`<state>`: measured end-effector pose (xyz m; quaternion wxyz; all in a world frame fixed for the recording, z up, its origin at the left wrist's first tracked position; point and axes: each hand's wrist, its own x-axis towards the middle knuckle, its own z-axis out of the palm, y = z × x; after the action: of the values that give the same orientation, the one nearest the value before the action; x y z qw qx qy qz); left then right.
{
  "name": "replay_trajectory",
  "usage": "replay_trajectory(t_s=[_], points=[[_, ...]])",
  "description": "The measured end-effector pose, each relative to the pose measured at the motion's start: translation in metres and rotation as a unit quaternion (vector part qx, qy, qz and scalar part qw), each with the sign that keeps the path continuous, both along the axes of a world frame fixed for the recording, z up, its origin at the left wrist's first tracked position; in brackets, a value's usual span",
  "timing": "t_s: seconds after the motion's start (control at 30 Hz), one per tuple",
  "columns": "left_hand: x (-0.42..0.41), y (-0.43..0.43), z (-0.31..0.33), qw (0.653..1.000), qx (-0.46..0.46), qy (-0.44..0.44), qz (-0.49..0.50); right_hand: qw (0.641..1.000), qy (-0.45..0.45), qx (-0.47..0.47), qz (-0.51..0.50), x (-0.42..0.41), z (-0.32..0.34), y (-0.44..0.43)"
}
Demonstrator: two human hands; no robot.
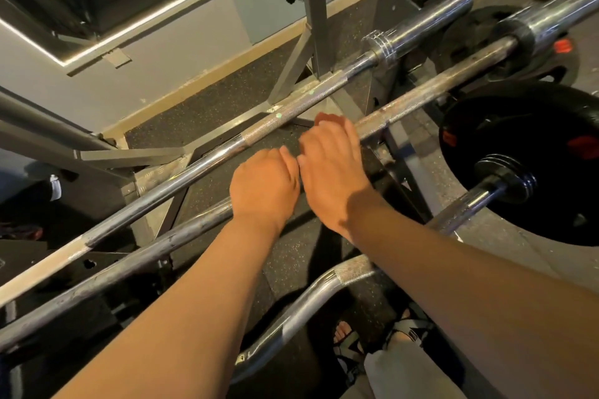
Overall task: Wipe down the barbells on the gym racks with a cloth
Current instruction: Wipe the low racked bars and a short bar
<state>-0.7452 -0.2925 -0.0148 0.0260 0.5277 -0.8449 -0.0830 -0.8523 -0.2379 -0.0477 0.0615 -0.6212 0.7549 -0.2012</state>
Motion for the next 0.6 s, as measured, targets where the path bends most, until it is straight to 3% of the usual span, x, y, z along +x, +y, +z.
replay_trajectory(t_s=[0.13,0.27,0.37,0.43,0.53,0.6], points=[[-0.001,-0.001,-0.009,0.998,0.003,-0.024,0.052,0.995,0.025,-0.049,0.084,-0.048,0.000,0.005],[-0.001,0.000,-0.010,0.999,-0.008,-0.013,0.047,0.991,-0.019,-0.112,-0.063,-0.073,0.002,0.005],[-0.003,0.000,-0.011,0.998,-0.006,-0.012,0.057,0.990,0.007,-0.082,-0.118,-0.035,0.002,-0.003],[-0.003,0.000,-0.011,0.998,-0.003,-0.012,0.061,0.998,0.018,-0.046,-0.034,-0.015,-0.004,0.001],[-0.002,-0.001,-0.010,0.998,-0.007,-0.020,0.055,0.993,0.025,-0.068,0.096,-0.042,-0.005,0.008],[-0.001,0.000,-0.009,0.998,-0.006,-0.018,0.053,0.991,0.038,-0.082,0.095,-0.072,-0.002,0.007]])
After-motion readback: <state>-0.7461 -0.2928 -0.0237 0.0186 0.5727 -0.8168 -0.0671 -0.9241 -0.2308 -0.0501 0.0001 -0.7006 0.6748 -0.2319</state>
